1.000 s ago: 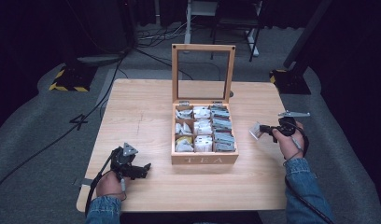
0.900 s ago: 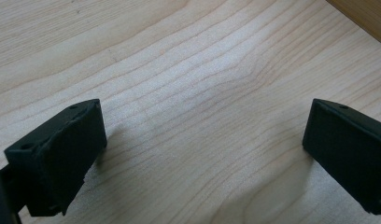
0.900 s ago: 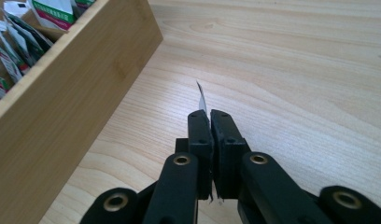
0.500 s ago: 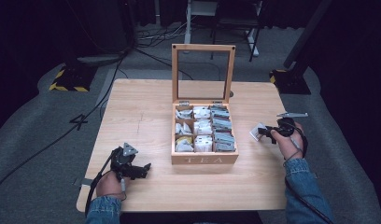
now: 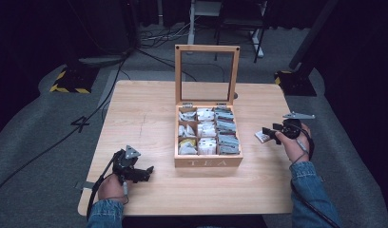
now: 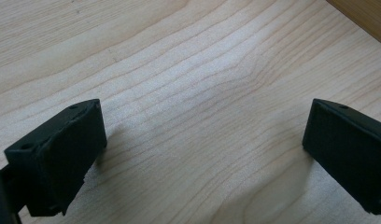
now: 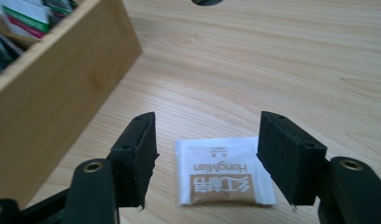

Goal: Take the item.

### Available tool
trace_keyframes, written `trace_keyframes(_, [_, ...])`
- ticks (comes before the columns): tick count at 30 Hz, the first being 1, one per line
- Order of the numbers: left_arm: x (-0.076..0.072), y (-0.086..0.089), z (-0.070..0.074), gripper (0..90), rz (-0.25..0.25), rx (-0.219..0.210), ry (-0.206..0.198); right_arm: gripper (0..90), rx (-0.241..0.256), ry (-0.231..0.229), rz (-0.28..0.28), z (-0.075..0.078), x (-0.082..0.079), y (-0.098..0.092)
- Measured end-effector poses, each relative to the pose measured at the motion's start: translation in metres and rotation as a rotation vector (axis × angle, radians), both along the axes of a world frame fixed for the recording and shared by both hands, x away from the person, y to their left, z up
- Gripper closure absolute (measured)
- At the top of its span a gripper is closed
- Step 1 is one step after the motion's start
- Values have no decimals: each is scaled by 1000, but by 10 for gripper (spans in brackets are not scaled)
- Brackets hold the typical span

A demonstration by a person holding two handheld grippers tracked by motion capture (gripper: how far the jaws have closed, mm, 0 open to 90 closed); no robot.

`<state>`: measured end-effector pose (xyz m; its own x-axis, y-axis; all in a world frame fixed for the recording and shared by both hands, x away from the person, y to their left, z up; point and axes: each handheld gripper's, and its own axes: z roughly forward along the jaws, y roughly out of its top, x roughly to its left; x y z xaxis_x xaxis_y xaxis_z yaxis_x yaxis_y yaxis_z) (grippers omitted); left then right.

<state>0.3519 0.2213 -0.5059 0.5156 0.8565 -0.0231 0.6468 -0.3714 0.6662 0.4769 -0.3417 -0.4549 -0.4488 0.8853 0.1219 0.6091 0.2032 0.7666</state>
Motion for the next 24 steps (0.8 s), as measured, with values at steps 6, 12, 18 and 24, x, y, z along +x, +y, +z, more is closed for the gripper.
trace_keyframes(6, [0,0,0,0,-2,0,3,376,43,-12,72,13,-10,7])
trace_keyframes(12, [0,0,0,0,1,0,0,376,46,-40,117,29,-27,12])
trace_keyframes(18, [0,0,0,0,0,0,0,377,59,-65,173,40,-48,19])
trace_keyframes(24, [0,0,0,0,1,-1,0,381,59,-79,237,43,-72,27])
